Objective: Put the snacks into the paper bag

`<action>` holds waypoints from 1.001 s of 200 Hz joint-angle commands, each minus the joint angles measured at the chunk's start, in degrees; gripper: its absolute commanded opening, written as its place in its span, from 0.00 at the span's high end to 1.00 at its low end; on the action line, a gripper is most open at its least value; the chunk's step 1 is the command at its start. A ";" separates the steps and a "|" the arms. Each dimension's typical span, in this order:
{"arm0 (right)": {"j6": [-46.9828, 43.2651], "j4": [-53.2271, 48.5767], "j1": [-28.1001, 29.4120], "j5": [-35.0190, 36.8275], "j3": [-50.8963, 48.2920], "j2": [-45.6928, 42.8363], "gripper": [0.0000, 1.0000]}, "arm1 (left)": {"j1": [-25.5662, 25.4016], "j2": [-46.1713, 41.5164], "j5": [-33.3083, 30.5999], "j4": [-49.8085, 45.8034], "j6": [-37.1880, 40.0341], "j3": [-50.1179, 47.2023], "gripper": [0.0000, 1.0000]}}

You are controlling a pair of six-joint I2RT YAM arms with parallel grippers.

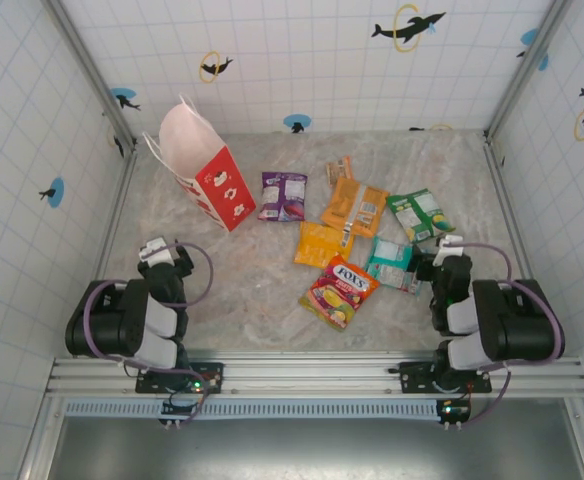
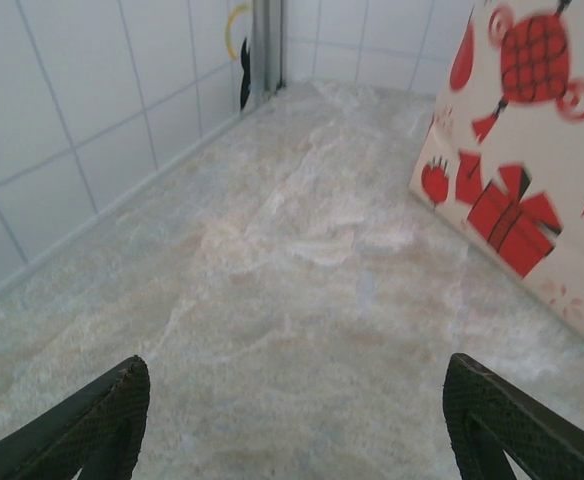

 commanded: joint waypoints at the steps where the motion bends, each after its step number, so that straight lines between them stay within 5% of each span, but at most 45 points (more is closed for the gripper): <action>1: -0.39 -10.16 0.45 0.63 4.06 -6.25 0.00 | -1.76 -6.71 -2.64 0.44 0.85 -5.22 0.21; 30: 3.28 -24.13 0.66 -1.10 10.67 -13.22 0.00 | -1.80 -20.64 -1.54 -32.97 -3.42 4.79 0.23; 56: 7.25 -33.79 1.90 -9.74 17.40 -16.15 0.00 | -1.88 -29.38 1.37 -53.77 -4.85 13.06 0.27; 73: 8.54 -42.40 4.45 -15.78 23.56 -16.13 0.00 | -1.88 -32.98 7.69 -66.47 -3.63 20.67 0.29; 101: 7.62 -56.25 13.54 -14.58 33.69 -14.41 0.00 | -1.97 -33.24 17.12 -85.64 -2.22 35.61 0.37; 136: 9.72 -65.01 22.82 -13.76 40.92 -12.69 0.00 | -2.40 -29.36 26.60 -98.74 1.53 51.21 0.40; 200: 14.29 -64.40 33.21 -11.43 43.08 -11.24 0.00 | -3.81 -15.83 38.26 -115.65 7.77 75.15 0.42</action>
